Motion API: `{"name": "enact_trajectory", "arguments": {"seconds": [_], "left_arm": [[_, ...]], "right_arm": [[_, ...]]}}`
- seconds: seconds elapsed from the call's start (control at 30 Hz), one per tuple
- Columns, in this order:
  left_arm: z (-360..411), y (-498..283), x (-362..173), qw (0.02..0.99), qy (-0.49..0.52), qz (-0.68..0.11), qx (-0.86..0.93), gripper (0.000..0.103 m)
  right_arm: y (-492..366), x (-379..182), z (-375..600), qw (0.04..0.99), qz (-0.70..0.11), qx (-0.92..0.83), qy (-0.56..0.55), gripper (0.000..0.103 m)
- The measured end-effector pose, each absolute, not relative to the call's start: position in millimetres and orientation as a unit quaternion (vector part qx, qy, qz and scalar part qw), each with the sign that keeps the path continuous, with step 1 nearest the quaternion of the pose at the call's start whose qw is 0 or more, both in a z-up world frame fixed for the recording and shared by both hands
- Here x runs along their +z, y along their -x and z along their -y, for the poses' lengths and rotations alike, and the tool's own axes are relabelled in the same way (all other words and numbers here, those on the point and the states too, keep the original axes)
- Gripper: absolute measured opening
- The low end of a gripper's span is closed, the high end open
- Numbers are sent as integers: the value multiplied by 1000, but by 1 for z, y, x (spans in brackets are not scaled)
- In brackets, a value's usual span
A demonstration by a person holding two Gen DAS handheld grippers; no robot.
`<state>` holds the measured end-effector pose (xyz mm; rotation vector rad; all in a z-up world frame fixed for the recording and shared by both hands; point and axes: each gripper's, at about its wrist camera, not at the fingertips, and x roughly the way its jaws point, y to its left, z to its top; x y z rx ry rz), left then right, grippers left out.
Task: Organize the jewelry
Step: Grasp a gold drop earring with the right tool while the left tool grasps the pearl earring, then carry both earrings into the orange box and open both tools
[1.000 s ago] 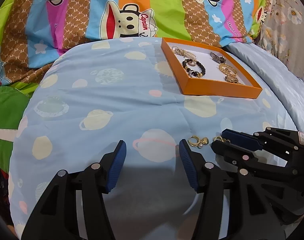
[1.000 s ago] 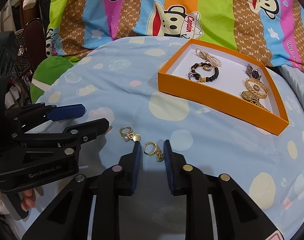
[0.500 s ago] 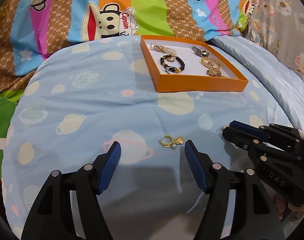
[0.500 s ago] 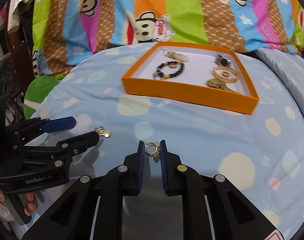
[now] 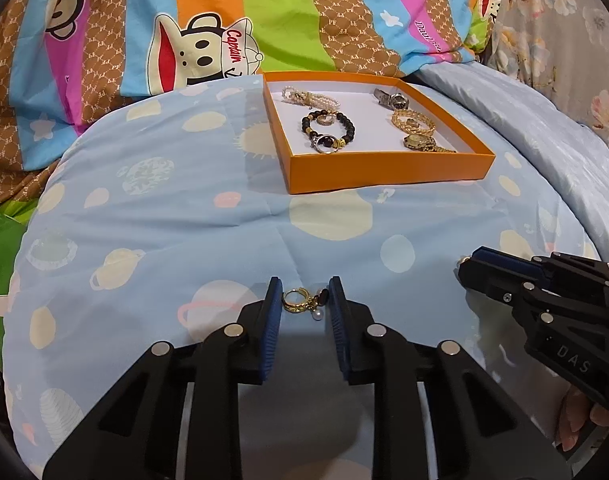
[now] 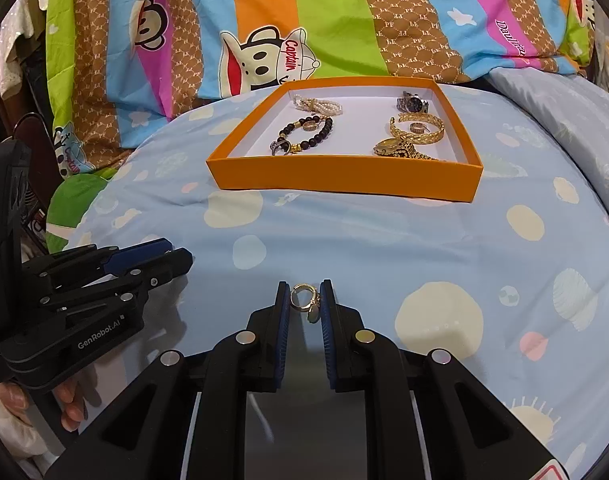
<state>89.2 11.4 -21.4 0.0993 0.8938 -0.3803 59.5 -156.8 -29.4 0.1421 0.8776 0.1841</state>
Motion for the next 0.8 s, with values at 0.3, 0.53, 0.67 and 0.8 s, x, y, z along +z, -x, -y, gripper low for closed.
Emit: {"name": "enact_trajectory", "arguments": {"seconds": [0.3, 0.53, 0.67, 0.8], "left_arm": [[-14, -88, -19, 887, -41, -425, -178, 23], [-14, -86, -18, 889, -39, -422, -175, 23], [-13, -85, -17, 890, -39, -419, -174, 23], [-14, -86, -10, 894, -41, -411, -172, 23]], "right_arm": [[-58, -28, 159, 902, -417, 88, -72, 14], [-56, -25, 162, 906, -408, 85, -76, 14], [-56, -23, 163, 908, -404, 84, -76, 14], [-54, -15, 169, 913, -392, 80, -81, 14]]}}
